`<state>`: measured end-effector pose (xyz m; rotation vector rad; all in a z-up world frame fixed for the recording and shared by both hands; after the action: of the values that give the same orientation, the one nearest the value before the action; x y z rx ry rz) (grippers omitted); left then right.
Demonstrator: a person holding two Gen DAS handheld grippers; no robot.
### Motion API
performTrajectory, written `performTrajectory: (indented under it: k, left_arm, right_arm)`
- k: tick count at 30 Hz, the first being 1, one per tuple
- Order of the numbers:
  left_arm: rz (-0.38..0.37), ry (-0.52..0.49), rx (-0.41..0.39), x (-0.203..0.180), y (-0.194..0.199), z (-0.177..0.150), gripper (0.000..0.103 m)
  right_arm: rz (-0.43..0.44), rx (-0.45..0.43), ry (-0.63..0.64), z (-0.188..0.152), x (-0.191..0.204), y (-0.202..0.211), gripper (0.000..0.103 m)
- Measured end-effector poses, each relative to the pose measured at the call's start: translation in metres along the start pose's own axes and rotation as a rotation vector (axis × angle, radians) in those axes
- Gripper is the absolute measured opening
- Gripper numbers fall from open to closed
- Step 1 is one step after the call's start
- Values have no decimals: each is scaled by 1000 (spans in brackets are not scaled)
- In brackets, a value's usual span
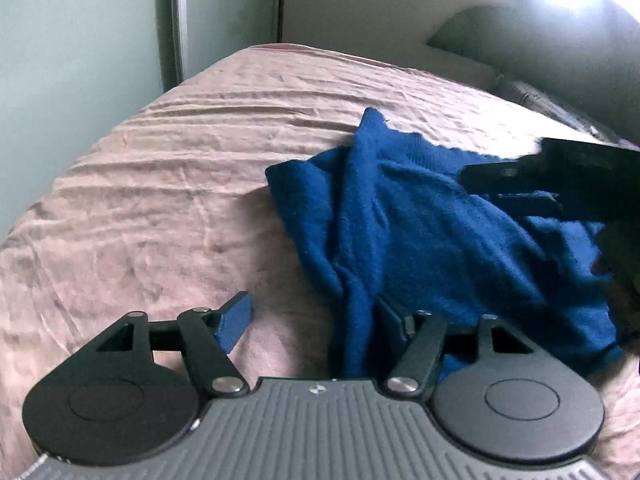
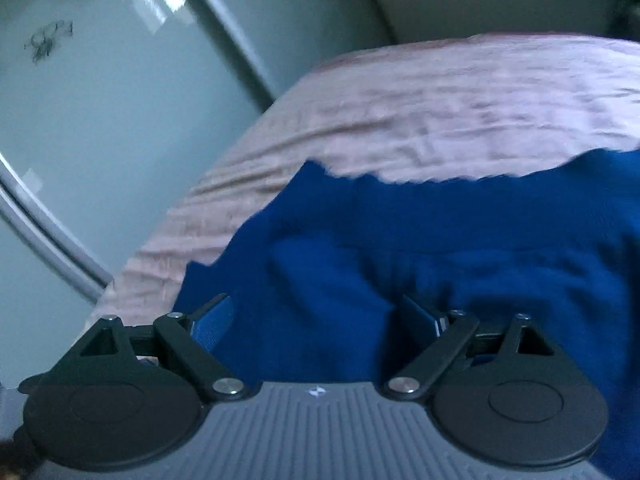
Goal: Fold small clothes
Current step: 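Release the hem with both grippers and pull them back from the sweater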
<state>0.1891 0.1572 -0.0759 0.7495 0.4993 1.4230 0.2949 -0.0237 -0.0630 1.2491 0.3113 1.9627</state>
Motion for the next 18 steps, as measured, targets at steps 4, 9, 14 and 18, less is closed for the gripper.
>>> performTrajectory:
  k: [4,9,14,18]
  left_arm:
    - [-20,18,-21,2,14,-2,68]
    - [-129,45,-38,-3,25,-11,68]
    - [-198,75,-16,-13,15,-17,68]
    - [-240,86,-30,-22,15,-18,68]
  right_arm:
    - [-45,-133,85,-12,-5,60,91]
    - [-198,-322,75,-26,-63,148,91]
    - [-366,-403,-51,-39,-138,218,91]
    - [-269,-320,-199,-53,-167,220,91]
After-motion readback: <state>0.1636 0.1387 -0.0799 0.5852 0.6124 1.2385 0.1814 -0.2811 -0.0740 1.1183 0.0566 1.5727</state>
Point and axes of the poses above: each gripper's, at about its wrist camera, not at the fingertips, and y roughly against the way its jaws point, x to its left, z to its top, the point moved 7 cm from there along -y, roughly the way its jaws point, and after that the axes turned 15 degrees about -y, right-handed, at the moved point
